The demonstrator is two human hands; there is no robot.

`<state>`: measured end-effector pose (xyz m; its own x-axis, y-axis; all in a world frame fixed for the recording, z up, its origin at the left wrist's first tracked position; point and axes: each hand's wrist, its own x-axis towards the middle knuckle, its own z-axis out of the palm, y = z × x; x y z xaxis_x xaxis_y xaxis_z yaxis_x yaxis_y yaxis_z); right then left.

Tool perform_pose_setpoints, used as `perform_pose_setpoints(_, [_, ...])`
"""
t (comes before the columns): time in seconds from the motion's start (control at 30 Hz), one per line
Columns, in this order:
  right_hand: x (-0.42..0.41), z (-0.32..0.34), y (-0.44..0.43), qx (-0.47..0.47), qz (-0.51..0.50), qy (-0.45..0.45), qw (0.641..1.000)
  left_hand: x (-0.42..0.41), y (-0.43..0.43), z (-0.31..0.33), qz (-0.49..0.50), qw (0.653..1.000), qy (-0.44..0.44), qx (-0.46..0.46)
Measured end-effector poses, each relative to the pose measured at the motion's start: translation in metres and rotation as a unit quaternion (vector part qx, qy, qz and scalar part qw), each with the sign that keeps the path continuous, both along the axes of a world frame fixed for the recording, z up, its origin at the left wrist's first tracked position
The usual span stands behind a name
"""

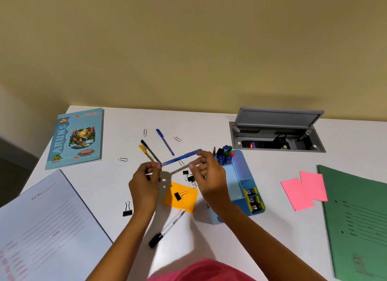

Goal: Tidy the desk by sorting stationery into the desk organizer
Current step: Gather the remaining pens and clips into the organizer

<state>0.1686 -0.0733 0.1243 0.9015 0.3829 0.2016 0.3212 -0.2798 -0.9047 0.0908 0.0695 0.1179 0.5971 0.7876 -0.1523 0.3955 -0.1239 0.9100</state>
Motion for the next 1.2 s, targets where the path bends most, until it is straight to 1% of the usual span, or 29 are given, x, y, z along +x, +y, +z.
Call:
perform_pose_setpoints(0.07, [0.004, 0.005, 0.001, 0.008, -0.011, 0.106, 0.994, -0.010, -0.007, 0.010, 0.024, 0.999, -0.014, -0.028])
perform_pose_setpoints(0.13, [0.006, 0.012, 0.003, 0.017, -0.011, 0.168, 0.986, -0.018, -0.010, 0.017, 0.033, 0.995, -0.042, -0.084])
perform_pose_setpoints(0.2, [0.007, 0.019, 0.005, 0.046, -0.004, 0.205, 0.978, -0.024, -0.011, 0.020, 0.013, 0.989, -0.064, -0.135])
perform_pose_setpoints(0.27, [0.006, 0.024, 0.006, 0.090, 0.014, 0.237, 0.967, -0.028, -0.014, 0.020, -0.021, 0.988, -0.058, -0.144])
perform_pose_setpoints(0.33, [0.004, 0.028, 0.004, 0.121, 0.030, 0.248, 0.961, -0.030, -0.018, 0.020, -0.044, 0.987, -0.046, -0.144])
perform_pose_setpoints(0.43, [0.002, 0.035, -0.002, 0.139, 0.037, 0.216, 0.966, -0.025, -0.022, 0.021, -0.085, 0.983, -0.034, -0.159])
perform_pose_setpoints(0.5, [0.003, 0.040, -0.011, 0.158, 0.017, 0.182, 0.970, -0.021, -0.023, 0.018, -0.115, 0.979, -0.023, -0.168])
perform_pose_setpoints(0.57, [0.008, 0.045, -0.025, 0.181, -0.026, 0.142, 0.973, -0.018, -0.021, 0.011, -0.129, 0.979, -0.006, -0.157])
perform_pose_setpoints(0.67, [0.019, 0.048, -0.053, 0.194, -0.121, 0.031, 0.973, -0.014, -0.018, -0.002, -0.114, 0.985, 0.020, -0.126])
perform_pose_setpoints(0.73, [0.031, 0.041, -0.070, 0.161, -0.203, -0.026, 0.965, -0.014, -0.017, -0.010, -0.099, 0.988, 0.040, -0.112])
perform_pose_setpoints(0.83, [0.049, 0.022, -0.091, 0.046, -0.278, -0.048, 0.958, -0.013, -0.015, -0.022, -0.101, 0.989, 0.076, -0.079])
perform_pose_setpoints(0.93, [0.056, 0.000, -0.103, -0.040, -0.278, -0.029, 0.959, -0.011, -0.011, -0.035, -0.093, 0.988, 0.111, -0.059])
perform_pose_setpoints(1.03, [0.056, -0.017, -0.106, -0.105, -0.241, -0.014, 0.965, -0.010, -0.006, -0.049, -0.085, 0.985, 0.142, -0.045])
perform_pose_setpoints(1.2, [0.055, -0.032, -0.107, -0.121, -0.216, 0.001, 0.969, -0.010, 0.003, -0.063, -0.065, 0.983, 0.171, -0.034])
